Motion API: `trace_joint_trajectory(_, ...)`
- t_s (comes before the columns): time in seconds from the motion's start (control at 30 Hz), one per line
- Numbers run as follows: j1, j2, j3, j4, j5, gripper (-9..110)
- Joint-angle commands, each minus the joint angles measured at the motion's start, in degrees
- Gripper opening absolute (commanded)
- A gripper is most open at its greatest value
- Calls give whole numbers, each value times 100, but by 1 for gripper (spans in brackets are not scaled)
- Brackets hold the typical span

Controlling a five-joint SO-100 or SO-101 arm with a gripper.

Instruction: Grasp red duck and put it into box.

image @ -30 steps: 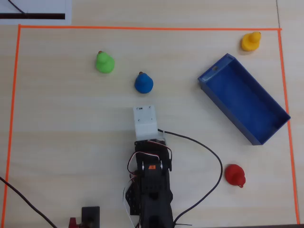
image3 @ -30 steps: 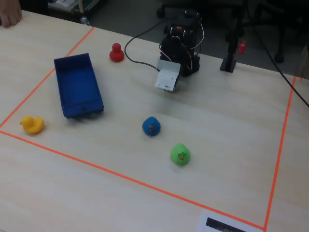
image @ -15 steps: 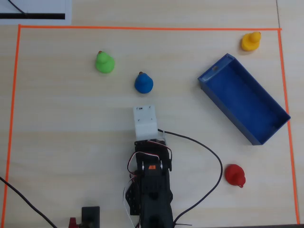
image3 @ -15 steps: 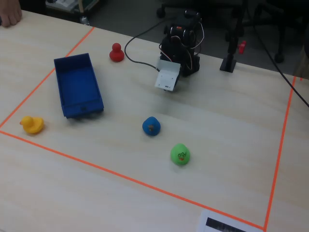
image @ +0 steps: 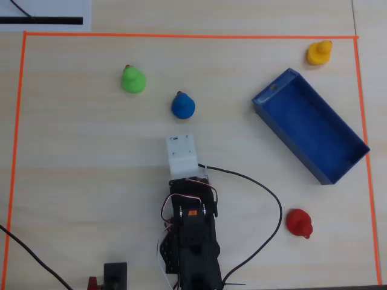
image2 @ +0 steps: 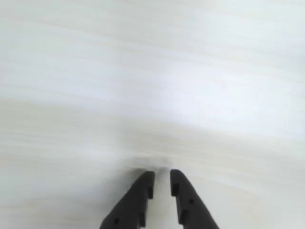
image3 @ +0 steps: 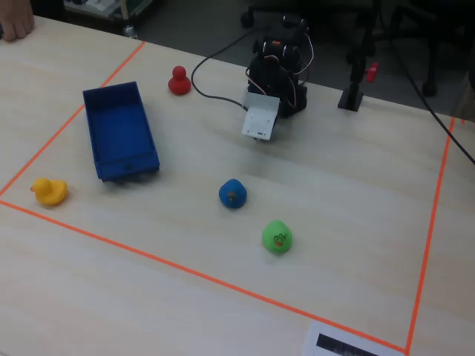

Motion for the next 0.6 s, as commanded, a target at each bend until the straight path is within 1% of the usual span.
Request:
trace_joint_trajectory(0.0, -53, 0, 9, 167, 26, 1)
trace_joint_trajectory(0.37, -53, 0, 9, 167, 26, 0)
trace_joint_trajectory(0.57, -53, 0, 9, 167, 26, 3)
